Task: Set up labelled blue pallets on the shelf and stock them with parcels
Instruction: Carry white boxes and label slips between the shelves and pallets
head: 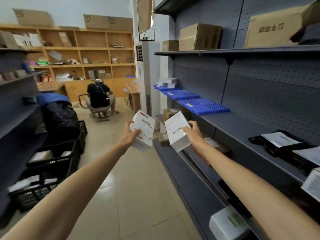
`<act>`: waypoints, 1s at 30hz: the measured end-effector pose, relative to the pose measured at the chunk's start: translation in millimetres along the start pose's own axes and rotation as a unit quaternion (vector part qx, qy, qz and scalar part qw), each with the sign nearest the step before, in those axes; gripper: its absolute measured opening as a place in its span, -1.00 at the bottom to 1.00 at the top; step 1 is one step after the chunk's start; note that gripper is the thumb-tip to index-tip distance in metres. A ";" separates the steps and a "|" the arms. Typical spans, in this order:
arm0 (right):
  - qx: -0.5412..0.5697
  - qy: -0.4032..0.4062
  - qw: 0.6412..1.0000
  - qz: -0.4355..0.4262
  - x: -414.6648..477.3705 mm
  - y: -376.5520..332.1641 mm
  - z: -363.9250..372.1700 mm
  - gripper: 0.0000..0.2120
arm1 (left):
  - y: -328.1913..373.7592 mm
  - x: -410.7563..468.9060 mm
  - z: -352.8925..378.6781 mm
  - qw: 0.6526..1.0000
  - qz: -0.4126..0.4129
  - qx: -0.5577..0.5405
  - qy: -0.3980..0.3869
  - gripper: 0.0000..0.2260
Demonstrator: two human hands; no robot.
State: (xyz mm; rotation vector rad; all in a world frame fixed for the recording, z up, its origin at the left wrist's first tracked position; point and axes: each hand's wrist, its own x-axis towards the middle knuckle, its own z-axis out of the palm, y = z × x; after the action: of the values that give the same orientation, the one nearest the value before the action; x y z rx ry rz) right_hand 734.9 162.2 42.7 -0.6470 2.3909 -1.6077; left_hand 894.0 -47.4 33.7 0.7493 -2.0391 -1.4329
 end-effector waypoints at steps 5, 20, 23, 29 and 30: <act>-0.014 -0.040 0.999 -0.006 91.1 -11.1 55.6 -0.63 | -34.2 82.6 -16.8 0.999 -0.043 -0.011 0.028 -0.56; -0.019 -0.109 0.994 -0.015 370.9 -25.0 196.5 -0.63 | -74.0 335.5 -44.6 0.995 -0.034 0.068 0.057 -0.68; -0.030 -0.117 0.993 -0.010 415.4 -25.4 237.6 -0.63 | -96.7 386.2 -60.4 0.994 -0.055 0.081 0.047 -0.66; -0.056 -0.116 0.992 -0.008 517.1 -46.9 304.3 -0.60 | -121.5 527.5 -99.3 0.994 -0.064 0.087 0.004 -0.65; -0.059 -0.112 0.992 -0.010 539.5 -54.4 313.0 -0.60 | -120.9 553.3 -105.6 0.994 -0.058 0.094 -0.007 -0.64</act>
State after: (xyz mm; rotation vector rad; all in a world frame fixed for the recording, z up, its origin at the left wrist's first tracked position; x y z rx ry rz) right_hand 391.4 -360.5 14.6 -0.8274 2.3324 -1.3305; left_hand 594.5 -539.0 9.6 0.9520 -2.1942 -1.3225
